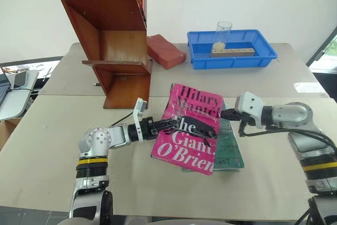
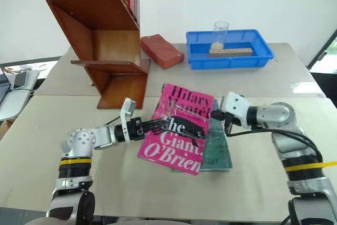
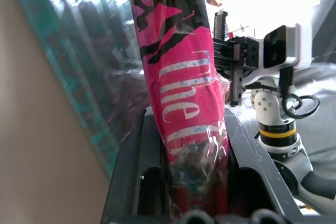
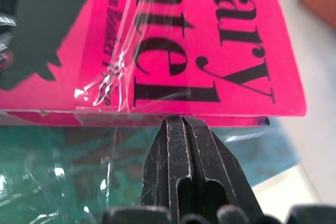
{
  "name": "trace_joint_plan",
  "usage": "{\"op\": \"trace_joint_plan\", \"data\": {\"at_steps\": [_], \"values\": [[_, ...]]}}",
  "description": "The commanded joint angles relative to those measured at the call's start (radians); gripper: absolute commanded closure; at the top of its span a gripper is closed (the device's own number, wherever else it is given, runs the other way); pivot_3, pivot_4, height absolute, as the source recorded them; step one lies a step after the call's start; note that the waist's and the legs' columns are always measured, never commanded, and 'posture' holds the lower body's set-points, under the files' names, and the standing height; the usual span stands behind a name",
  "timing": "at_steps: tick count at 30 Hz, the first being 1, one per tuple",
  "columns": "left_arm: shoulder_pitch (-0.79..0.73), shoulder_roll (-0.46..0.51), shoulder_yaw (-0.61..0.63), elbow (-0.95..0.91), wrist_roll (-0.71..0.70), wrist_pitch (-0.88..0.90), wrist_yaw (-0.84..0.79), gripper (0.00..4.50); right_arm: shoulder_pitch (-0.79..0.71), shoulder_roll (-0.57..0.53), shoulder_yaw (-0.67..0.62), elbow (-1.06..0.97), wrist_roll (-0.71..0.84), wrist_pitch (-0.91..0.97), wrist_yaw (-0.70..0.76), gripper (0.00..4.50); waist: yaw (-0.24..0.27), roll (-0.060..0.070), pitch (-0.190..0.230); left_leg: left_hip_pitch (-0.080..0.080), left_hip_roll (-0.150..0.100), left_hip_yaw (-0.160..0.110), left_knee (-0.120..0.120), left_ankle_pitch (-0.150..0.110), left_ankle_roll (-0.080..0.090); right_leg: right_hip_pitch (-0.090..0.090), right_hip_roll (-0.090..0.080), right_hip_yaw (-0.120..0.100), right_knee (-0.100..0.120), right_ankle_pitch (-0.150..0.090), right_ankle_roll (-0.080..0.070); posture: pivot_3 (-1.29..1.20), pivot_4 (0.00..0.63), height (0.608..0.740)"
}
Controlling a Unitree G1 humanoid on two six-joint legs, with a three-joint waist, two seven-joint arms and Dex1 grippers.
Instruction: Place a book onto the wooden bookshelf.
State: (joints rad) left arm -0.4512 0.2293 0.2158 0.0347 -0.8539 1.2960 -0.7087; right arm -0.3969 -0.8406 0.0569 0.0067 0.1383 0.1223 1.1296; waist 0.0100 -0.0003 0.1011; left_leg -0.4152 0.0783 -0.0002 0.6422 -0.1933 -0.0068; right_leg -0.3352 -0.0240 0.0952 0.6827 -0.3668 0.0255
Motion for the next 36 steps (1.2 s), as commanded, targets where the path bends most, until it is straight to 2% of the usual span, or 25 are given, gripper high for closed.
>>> {"op": "trace_joint_plan", "data": {"at_steps": [1, 6, 11, 15, 19, 23, 27, 36], "values": [[-0.032, 0.062, 0.009, -0.125, -0.021, -0.103, -0.059, 3.83, 0.031, -0.097, -0.144, -0.111, 0.093, 0.107, 0.028, 4.5, 0.001, 0.0, 0.0, 0.0, 0.0, 0.0, 0.0, 0.0, 0.0, 0.0, 0.0, 0.0, 0.0, 0.0, 0.0, 0.0, 0.15, 0.649], [-0.125, 0.158, -0.126, -0.311, 0.132, -0.406, -0.142, 3.84, 0.158, -0.257, -0.372, -0.264, 0.269, 0.33, 0.106, 4.5, 0.006, 0.0, 0.001, -0.001, -0.001, -0.001, -0.001, 0.002, -0.003, 0.002, -0.001, 0.0, -0.003, 0.0, 0.0, 0.0, 0.15, 0.649], [-0.245, 0.187, -0.196, -0.386, 0.3, -0.675, -0.124, 3.84, 0.208, -0.325, -0.521, -0.381, 0.389, 0.495, 0.107, 4.5, -0.002, 0.002, 0.002, 0.0, -0.002, 0.0, -0.002, 0.002, -0.003, 0.007, -0.001, 0.002, -0.008, 0.0, 0.001, 0.0, 0.15, 0.649], [-0.344, 0.302, -0.264, -0.28, 0.632, -1.119, -0.122, 3.84, 0.133, -0.312, -0.564, -0.447, 0.529, 0.625, 0.026, 4.5, -0.015, 0.003, 0.002, 0.001, -0.002, -0.001, -0.004, 0.002, -0.002, 0.007, 0.0, 0.002, -0.008, 0.001, 0.001, 0.0, 0.15, 0.649], [-0.415, 0.403, -0.298, -0.139, 0.829, -1.443, -0.111, 3.84, 0.048, -0.299, -0.56, -0.462, 0.623, 0.699, -0.052, 4.5, -0.016, 0.004, 0.003, 0.002, -0.002, -0.001, -0.007, 0.002, -0.002, 0.007, 0.0, 0.003, -0.011, 0.001, 0.001, 0.0, 0.15, 0.649], [-0.476, 0.566, -0.316, 0.066, 1.026, -1.737, -0.085, 3.84, -0.083, -0.267, -0.476, -0.456, 0.669, 0.705, -0.121, 4.5, -0.013, 0.005, 0.006, 0.0, -0.002, 0.0, -0.007, 0.002, -0.002, 0.003, -0.001, 0.004, -0.012, 0.002, 0.002, 0.0, 0.15, 0.649], [-0.476, 0.663, -0.331, 0.181, 1.099, -1.839, -0.091, 3.84, -0.145, -0.25, -0.421, -0.445, 0.683, 0.703, -0.147, 4.5, -0.011, 0.005, 0.006, -0.001, -0.002, 0.0, -0.009, 0.002, -0.002, 0.001, -0.001, 0.004, -0.011, 0.002, 0.004, 0.0, 0.15, 0.649], [-0.44, 0.772, -0.335, 0.288, 1.141, -1.871, -0.122, 3.84, -0.222, -0.223, -0.347, -0.409, 0.674, 0.679, -0.155, 4.5, 0.0, 0.007, 0.008, -0.001, -0.001, 0.001, -0.009, 0.002, -0.002, -0.003, -0.001, 0.003, -0.006, 0.001, 0.005, 0.0, 0.15, 0.649]]}}
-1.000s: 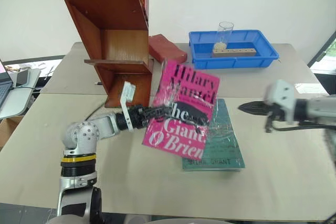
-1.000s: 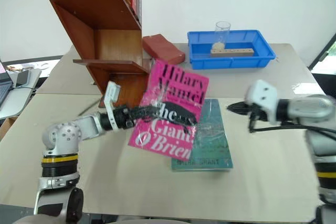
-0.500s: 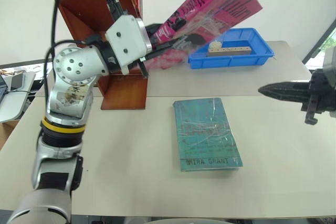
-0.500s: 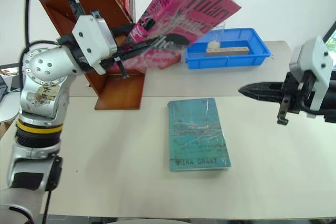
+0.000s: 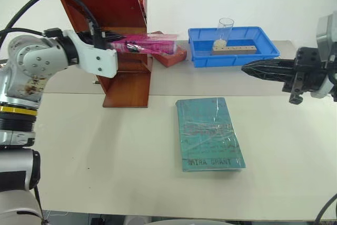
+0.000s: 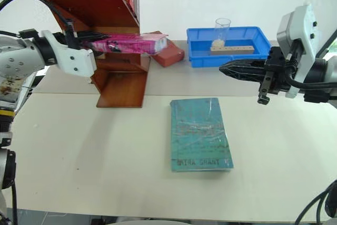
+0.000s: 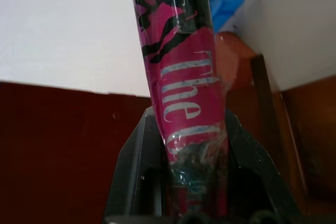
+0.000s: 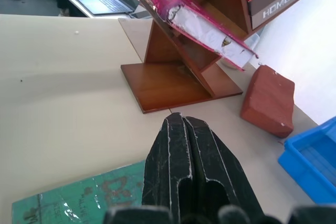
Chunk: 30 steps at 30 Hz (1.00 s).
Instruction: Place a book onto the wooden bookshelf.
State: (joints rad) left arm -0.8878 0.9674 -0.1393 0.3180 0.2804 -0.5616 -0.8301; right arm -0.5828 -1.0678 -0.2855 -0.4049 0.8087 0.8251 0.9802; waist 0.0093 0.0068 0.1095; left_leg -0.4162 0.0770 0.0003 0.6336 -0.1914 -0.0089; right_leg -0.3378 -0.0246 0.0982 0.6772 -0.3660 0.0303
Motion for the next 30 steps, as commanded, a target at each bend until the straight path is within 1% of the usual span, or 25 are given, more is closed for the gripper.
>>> {"op": "trace_joint_plan", "data": {"at_steps": [1, 6, 9, 11, 12, 14, 16, 17, 21, 24, 27, 30], "values": [[0.0, 0.04, 0.02, 0.012, 0.007, -0.015, -0.003, 3.84, -0.041, 0.006, -0.001, 0.006, 0.002, -0.026, -0.005, 4.5, 0.002, 0.0, 0.0, 0.0, 0.0, 0.0, 0.0, 0.0, 0.0, 0.0, 0.0, 0.0, 0.001, 0.0, 0.0, 0.0, 0.15, 0.649], [0.016, 0.063, 0.018, 0.046, 0.033, -0.005, 0.001, 3.84, -0.056, 0.012, 0.012, 0.018, -0.004, -0.038, 0.0, 4.5, 0.0, 0.0, 0.0, 0.0, 0.001, 0.0, 0.0, 0.0, 0.0, -0.003, 0.001, 0.0, 0.003, 0.0, 0.0, 0.0, 0.15, 0.649], [0.027, 0.062, 0.018, 0.052, 0.021, 0.025, -0.018, 3.84, -0.058, 0.014, 0.018, 0.024, -0.01, -0.048, 0.0, 4.5, -0.007, 0.0, 0.0, 0.0, 0.001, 0.0, -0.001, 0.0, 0.0, -0.006, 0.001, -0.001, 0.005, 0.0, 0.0, 0.0, 0.15, 0.649], [0.035, 0.06, 0.023, 0.049, 0.003, 0.047, -0.035, 2.8, -0.055, 0.015, 0.019, 0.025, -0.012, -0.052, 0.001, 4.5, -0.012, 0.001, 0.0, 0.0, 0.001, 0.001, -0.002, 0.0, 0.0, -0.007, 0.001, -0.001, 0.005, 0.0, -0.001, 0.0, 0.15, 0.649], [0.038, 0.062, 0.024, 0.047, 0.0, 0.05, -0.041, 2.46, -0.053, 0.015, 0.019, 0.026, -0.013, -0.054, 0.001, 4.5, -0.014, 0.001, 0.0, 0.0, 0.001, 0.001, -0.002, 0.0, 0.0, -0.008, 0.001, -0.001, 0.006, 0.0, -0.001, 0.0, 0.15, 0.649], [0.044, 0.066, 0.029, 0.038, -0.006, 0.059, -0.051, 1.39, -0.052, 0.016, 0.019, 0.026, -0.014, -0.058, 0.001, 4.5, -0.015, 0.001, 0.0, -0.001, 0.001, 0.001, -0.002, 0.0, 0.001, -0.011, 0.001, -0.001, 0.007, 0.001, -0.001, 0.0, 0.15, 0.649], [0.058, 0.074, 0.039, 0.024, -0.024, 0.073, -0.067, 0.45, -0.048, 0.017, 0.018, 0.029, -0.017, -0.063, 0.003, 4.5, -0.015, 0.001, 0.0, -0.002, 0.002, 0.001, -0.002, 0.0, 0.001, -0.012, 0.001, -0.001, 0.008, 0.001, -0.001, 0.0, 0.15, 0.649], [0.068, 0.081, 0.044, 0.013, -0.035, 0.079, -0.076, 0.1, -0.045, 0.017, 0.018, 0.03, -0.02, -0.067, 0.005, 4.5, -0.015, 0.001, 0.0, -0.002, 0.002, 0.001, -0.002, 0.0, 0.001, -0.012, 0.001, -0.001, 0.008, 0.001, -0.001, 0.0, 0.15, 0.649], [0.103, 0.12, 0.079, -0.041, -0.075, 0.111, -0.1, 0.1, -0.037, 0.014, 0.02, 0.043, -0.036, -0.087, 0.018, 4.5, -0.015, 0.001, 0.0, -0.002, 0.002, 0.001, -0.002, 0.0, 0.001, -0.013, 0.001, -0.001, 0.008, 0.001, -0.001, 0.0, 0.15, 0.649], [0.135, 0.148, 0.132, -0.099, -0.153, 0.174, -0.139, 0.1, -0.035, 0.011, 0.027, 0.059, -0.056, -0.11, 0.034, 4.5, -0.015, 0.0, 0.0, -0.002, 0.002, 0.002, -0.002, 0.0, 0.001, -0.014, 0.001, -0.001, 0.008, 0.001, -0.001, 0.0, 0.15, 0.649], [0.183, 0.179, 0.216, -0.189, -0.301, 0.32, -0.213, 0.1, -0.038, 0.007, 0.035, 0.077, -0.072, -0.128, 0.053, 4.5, -0.014, 0.0, 0.0, -0.001, 0.003, 0.002, -0.002, 0.0, 0.001, -0.014, 0.001, -0.001, 0.008, 0.001, -0.001, 0.0, 0.15, 0.649], [0.237, 0.2, 0.316, -0.275, -0.441, 0.537, -0.253, 0.1, -0.039, 0.0, 0.048, 0.102, -0.099, -0.153, 0.081, 4.5, -0.015, 0.0, 0.0, 0.001, 0.004, 0.003, -0.002, 0.0, 0.001, -0.014, 0.001, -0.002, 0.008, 0.0, 0.0, 0.0, 0.15, 0.649]]}}
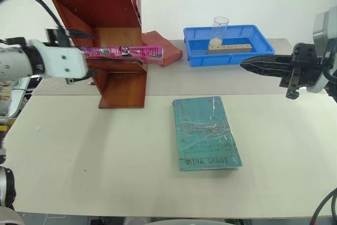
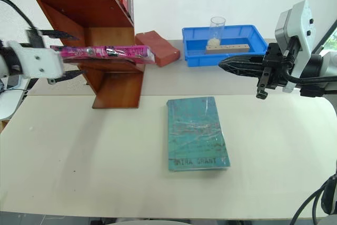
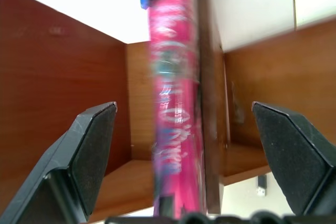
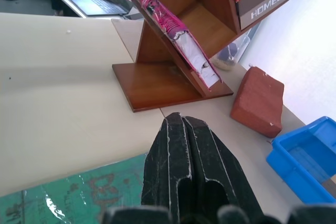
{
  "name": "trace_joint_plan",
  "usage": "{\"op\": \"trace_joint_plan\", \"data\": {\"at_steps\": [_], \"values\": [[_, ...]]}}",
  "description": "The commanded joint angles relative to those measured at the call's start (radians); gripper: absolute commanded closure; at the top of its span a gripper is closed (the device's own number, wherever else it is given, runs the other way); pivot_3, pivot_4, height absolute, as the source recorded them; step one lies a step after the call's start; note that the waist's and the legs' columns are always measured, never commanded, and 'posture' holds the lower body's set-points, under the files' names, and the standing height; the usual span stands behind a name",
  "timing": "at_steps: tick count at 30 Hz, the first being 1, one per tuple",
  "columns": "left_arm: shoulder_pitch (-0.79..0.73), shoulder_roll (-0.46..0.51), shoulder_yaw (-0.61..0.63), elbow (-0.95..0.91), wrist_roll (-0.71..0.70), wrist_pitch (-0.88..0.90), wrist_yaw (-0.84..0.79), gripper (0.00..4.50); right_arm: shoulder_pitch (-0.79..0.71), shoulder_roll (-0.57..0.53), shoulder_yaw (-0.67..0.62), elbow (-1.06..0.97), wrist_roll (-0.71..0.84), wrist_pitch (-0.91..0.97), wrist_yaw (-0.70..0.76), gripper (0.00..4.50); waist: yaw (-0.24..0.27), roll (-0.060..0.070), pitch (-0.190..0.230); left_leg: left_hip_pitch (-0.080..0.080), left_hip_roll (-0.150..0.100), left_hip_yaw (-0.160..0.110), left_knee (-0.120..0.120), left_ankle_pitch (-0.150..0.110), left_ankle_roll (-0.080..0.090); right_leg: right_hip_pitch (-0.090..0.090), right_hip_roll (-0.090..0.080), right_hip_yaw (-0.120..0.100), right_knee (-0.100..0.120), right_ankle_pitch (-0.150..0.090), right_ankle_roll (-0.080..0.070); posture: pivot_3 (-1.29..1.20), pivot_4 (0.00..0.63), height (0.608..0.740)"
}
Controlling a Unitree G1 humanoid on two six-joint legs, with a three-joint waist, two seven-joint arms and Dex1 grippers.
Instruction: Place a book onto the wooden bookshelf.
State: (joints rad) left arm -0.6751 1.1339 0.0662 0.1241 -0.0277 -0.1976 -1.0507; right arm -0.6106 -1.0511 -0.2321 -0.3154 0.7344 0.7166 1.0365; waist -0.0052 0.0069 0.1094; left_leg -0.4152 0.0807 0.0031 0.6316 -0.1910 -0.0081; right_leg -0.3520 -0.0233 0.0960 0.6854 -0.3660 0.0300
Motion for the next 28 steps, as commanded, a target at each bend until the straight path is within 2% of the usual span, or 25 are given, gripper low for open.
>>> {"op": "trace_joint_plan", "data": {"at_steps": [1, 4, 6, 8, 10, 13, 21, 28], "values": [[0.061, 0.04, 0.155, -0.113, -0.187, 0.268, -0.044, 0.1, -0.01, -0.021, 0.0, 0.025, -0.036, -0.055, 0.039, 4.5, -0.002, 0.0, 0.0, 0.0, 0.0, 0.0, 0.0, 0.0, 0.0, 0.0, 0.0, 0.0, 0.0, -0.001, 0.001, 0.0, 0.15, 0.649], [0.219, 0.047, 0.28, -0.223, -0.305, 0.487, -0.076, 0.1, -0.002, -0.044, 0.025, 0.063, -0.08, -0.096, 0.095, 4.5, -0.007, 0.001, 0.0, 0.001, 0.0, 0.001, -0.001, 0.0, 0.0, 0.0, 0.0, 0.0, 0.0, -0.002, 0.002, 0.0, 0.15, 0.649], [0.363, 0.04, 0.339, -0.297, -0.296, 0.53, -0.08, 0.1, 0.016, -0.062, 0.047, 0.096, -0.131, -0.151, 0.139, 4.5, -0.008, 0.002, 0.0, 0.003, 0.001, 0.002, -0.002, 0.0, 0.0, 0.0, 0.0, 0.0, 0.0, -0.002, 0.002, 0.0, 0.15, 0.649], [0.467, 0.028, 0.396, -0.368, -0.355, 0.612, -0.107, 0.1, 0.026, -0.07, 0.07, 0.131, -0.175, -0.203, 0.174, 4.5, -0.008, -0.001, 0.001, 0.006, 0.002, 0.003, -0.003, 0.0, 0.0, 0.0, 0.0, 0.0, 0.001, -0.002, 0.001, 0.0, 0.15, 0.649], [0.524, 0.014, 0.432, -0.407, -0.397, 0.669, -0.108, 0.1, 0.031, -0.068, 0.09, 0.161, -0.206, -0.244, 0.2, 4.5, -0.006, -0.003, 0.002, 0.007, 0.003, 0.003, -0.003, 0.0, 0.0, 0.0, 0.0, -0.001, 0.001, -0.002, 0.0, 0.0, 0.15, 0.649], [0.596, -0.016, 0.439, -0.409, -0.376, 0.668, -0.085, 0.1, 0.046, -0.066, 0.129, 0.2, -0.267, -0.319, 0.234, 4.5, -0.001, -0.004, 0.003, 0.007, 0.003, 0.004, -0.003, 0.0, 0.0, 0.0, 0.0, -0.001, 0.001, -0.002, -0.001, 0.0, 0.15, 0.649], [0.687, -0.086, 0.421, -0.489, -0.404, 0.718, -0.042, 0.1, 0.054, -0.054, 0.153, 0.223, -0.314, -0.37, 0.26, 4.5, -0.001, -0.004, 0.003, 0.008, 0.003, 0.008, -0.003, 0.0, 0.0, 0.0, -0.001, 0.0, 0.001, -0.001, -0.003, 0.0, 0.15, 0.649], [0.704, -0.085, 0.416, -0.478, -0.423, 0.733, -0.052, 0.1, 0.041, -0.046, 0.158, 0.213, -0.32, -0.359, 0.263, 4.5, -0.001, -0.005, 0.003, 0.009, 0.003, 0.009, -0.003, 0.0, 0.0, 0.0, -0.001, 0.001, 0.001, -0.001, -0.003, 0.0, 0.15, 0.649]]}}
